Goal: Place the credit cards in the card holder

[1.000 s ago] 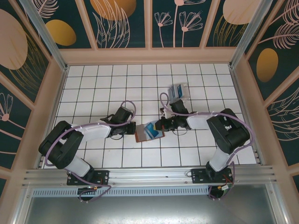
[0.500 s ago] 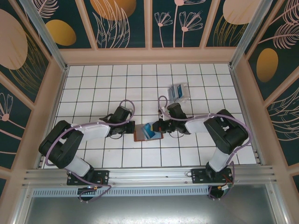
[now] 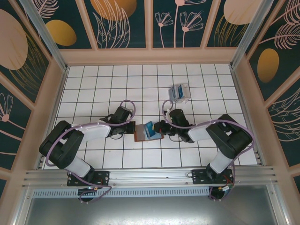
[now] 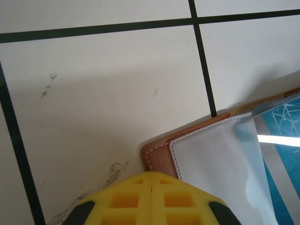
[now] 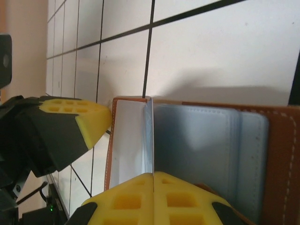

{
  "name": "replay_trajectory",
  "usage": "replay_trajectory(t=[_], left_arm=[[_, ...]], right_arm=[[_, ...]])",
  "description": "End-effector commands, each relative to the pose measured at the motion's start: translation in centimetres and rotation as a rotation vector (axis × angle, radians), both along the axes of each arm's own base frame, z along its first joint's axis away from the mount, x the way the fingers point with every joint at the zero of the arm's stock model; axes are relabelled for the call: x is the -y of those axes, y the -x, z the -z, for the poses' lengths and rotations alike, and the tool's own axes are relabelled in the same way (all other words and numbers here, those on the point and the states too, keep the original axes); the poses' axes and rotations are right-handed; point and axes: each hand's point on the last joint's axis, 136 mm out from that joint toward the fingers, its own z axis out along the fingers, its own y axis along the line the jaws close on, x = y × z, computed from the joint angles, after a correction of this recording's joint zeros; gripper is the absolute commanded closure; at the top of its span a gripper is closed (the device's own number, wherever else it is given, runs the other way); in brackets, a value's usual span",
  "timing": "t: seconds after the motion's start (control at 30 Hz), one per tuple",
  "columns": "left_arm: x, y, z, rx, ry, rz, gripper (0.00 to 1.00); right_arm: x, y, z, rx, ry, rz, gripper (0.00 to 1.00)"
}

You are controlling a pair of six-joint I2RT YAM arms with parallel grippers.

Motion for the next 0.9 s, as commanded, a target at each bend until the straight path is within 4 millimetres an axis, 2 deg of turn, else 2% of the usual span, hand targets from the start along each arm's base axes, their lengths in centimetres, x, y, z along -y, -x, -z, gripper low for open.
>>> replay_trajectory(t=[0.0,0.27,0.47,0.67,0.87], left_arm=[[-1.3,0.4,1.4,-0.023,-0.058,-0.009,1.0],[-1.1,0.3,1.4,-0.022,-0.045,-0.014,1.0],[-1.4,0.3,1.4,-0.024,-0.054,-0.029,1.0],[-1.3,0.2,1.0,-0.016,-0.037,-0.04,1.0],[-1.2,0.2,1.2,-0.03,-0.042,-0.035,1.0]], right_arm=[[-0.3,-0.2,0.3,-0.008,-0.022,0.058,1.0],[-0.8,0.0,0.9,-0.028,-0.018,0.092,1.0],[-1.6,1.1,0.8,-0.061,-0.02,0.08,1.0],[-2.0,1.8,-0.1,-0.058,0.0,0.042,0.77],[-1.7,1.9,-0.2,-0.055,0.067,0.028,0.77]])
